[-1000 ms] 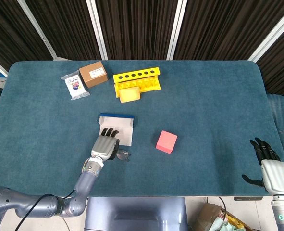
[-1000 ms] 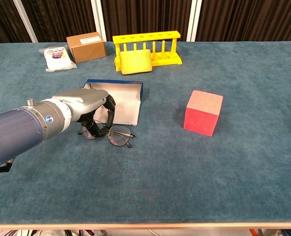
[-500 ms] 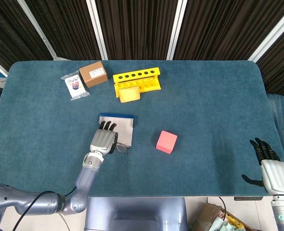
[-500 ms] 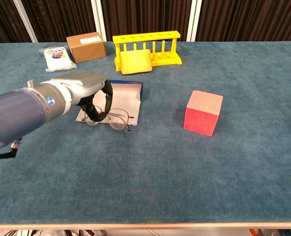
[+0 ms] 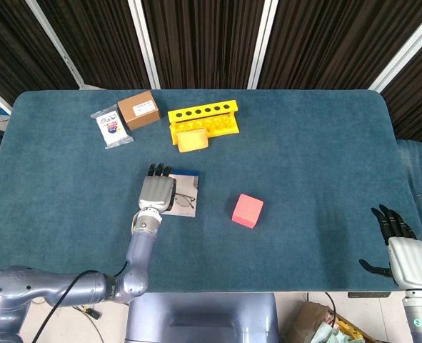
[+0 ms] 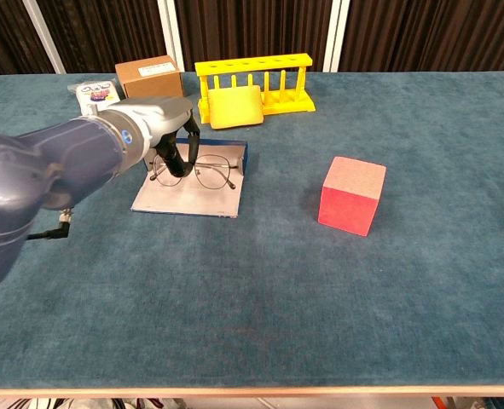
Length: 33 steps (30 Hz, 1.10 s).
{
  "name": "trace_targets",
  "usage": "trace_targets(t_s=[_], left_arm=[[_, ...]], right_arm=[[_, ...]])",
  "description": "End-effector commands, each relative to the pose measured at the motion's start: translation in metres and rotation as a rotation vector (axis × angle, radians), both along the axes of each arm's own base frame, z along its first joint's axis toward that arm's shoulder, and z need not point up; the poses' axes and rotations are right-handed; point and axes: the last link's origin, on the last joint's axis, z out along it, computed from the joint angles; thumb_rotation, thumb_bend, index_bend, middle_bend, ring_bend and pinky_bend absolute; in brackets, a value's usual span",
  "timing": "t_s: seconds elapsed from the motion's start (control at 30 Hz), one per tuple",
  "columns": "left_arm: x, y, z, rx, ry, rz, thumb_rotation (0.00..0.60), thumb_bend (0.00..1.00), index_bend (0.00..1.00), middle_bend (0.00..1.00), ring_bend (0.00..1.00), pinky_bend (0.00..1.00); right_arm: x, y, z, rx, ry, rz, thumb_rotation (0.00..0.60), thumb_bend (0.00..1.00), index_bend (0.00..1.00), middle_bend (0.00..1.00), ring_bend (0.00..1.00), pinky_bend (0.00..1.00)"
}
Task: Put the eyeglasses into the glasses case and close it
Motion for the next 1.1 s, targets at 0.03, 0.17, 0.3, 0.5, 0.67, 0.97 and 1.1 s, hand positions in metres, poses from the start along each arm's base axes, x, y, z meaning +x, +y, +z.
trace_targets(t_s=[0.03, 0.17, 0.3, 0.5, 0.67, 0.97, 1.1], left_arm=[[0.005, 0.007, -0.003, 0.015, 0.003, 0.021, 0.600, 0.43, 0.57, 0.13, 0.00, 0.00], [0.005, 0.016, -0.005, 0.037, 0.010, 0.045, 0.600, 0.43, 0.57, 0.13, 0.00, 0.00], [0.005, 0.022, -0.008, 0.049, 0.017, 0.067, 0.600, 0.43, 0.57, 0.13, 0.00, 0.00], [0.003, 0.029, -0.013, 0.068, 0.030, 0.097, 0.600, 0.43, 0.57, 0.13, 0.00, 0.00], [0.003, 0.033, -0.017, 0.078, 0.031, 0.106, 0.600, 0.43, 0.57, 0.13, 0.00, 0.00], [0.002, 0.036, -0.023, 0.093, 0.031, 0.116, 0.600, 0.43, 0.57, 0.13, 0.00, 0.00], [0.003, 0.038, -0.025, 0.101, 0.018, 0.131, 0.600, 0.43, 0.57, 0.13, 0.00, 0.00]], right_arm=[[0.000, 0.000, 0.000, 0.000, -0.001, -0.001, 0.600, 0.00, 0.00, 0.00, 0.00, 0.18], [-0.001, 0.000, 0.000, 0.002, -0.001, -0.004, 0.600, 0.00, 0.00, 0.00, 0.00, 0.18], [0.000, 0.000, 0.000, 0.001, -0.002, -0.005, 0.600, 0.00, 0.00, 0.00, 0.00, 0.18], [-0.001, 0.000, 0.000, 0.001, -0.003, -0.007, 0.600, 0.00, 0.00, 0.00, 0.00, 0.18], [-0.001, 0.000, 0.000, 0.001, -0.006, -0.010, 0.600, 0.00, 0.00, 0.00, 0.00, 0.18], [-0.001, 0.000, 0.000, 0.003, -0.008, -0.012, 0.600, 0.00, 0.00, 0.00, 0.00, 0.18], [-0.001, 0.000, 0.000, 0.003, -0.008, -0.013, 0.600, 0.00, 0.00, 0.00, 0.00, 0.18]])
